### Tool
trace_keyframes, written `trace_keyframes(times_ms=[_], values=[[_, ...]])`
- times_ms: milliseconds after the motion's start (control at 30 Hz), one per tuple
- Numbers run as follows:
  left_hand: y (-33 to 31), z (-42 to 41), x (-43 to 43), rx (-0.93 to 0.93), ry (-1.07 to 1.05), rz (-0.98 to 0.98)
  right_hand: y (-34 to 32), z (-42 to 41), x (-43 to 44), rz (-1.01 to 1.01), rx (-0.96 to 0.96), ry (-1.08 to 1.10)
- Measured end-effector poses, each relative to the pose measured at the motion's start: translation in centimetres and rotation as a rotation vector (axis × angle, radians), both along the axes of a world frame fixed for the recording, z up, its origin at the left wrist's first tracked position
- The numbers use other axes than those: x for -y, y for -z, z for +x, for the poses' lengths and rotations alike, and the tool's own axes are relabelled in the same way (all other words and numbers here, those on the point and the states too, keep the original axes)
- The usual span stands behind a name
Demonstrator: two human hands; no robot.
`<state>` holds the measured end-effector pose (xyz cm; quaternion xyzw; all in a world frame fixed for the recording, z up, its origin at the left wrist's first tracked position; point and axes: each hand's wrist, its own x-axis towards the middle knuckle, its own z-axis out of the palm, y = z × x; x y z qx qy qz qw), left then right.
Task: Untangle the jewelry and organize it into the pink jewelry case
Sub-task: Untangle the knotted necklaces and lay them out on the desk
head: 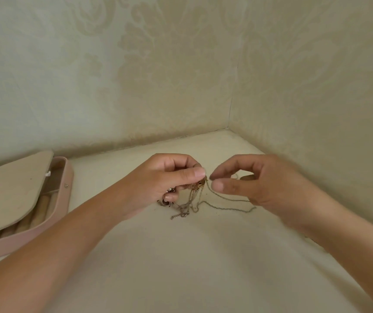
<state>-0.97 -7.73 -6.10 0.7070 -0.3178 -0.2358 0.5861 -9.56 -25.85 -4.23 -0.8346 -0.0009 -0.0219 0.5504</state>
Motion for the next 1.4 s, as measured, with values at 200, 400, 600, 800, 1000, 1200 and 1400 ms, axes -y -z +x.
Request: trace_keyframes(times_ms=[200, 400, 600, 800, 1000, 1200, 1400], values=[[0.2, -0.2, 0.1, -0.016, 0.054, -0.012, 0.0, -0.3, -1.2, -0.069, 0.152, 0.038], [0.1, 0.0, 0.0, -0.098, 0.035, -0.09, 0.6, -0.1, -0.9, -0.051, 0.184, 0.077], [0.1, -0.3, 0.2, -0.18, 0.072, -0.128, 1.2, 0.4, -0.8, 0.12, 0.059, -0.023], [0.1, -0.6, 0.7, -0.23, 0.043, -0.186, 1.0, 0.3, -0.6, 0.147, 0.0, -0.149], [0.2, -0.6, 0.7, -0.157, 0.027, -0.168, 1.3, 0.3, -0.5, 0.239, -0.086, -0.183], [0.2, -0.7, 0.7, -0.12, 0.016, -0.11, 1.5, 0.6, -0.3, 0.387, -0.089, -0.131], [0.4, -0.6, 0.6, -0.158, 0.09, -0.079, 1.8, 0.9, 0.0, 0.658, -0.179, -0.259]])
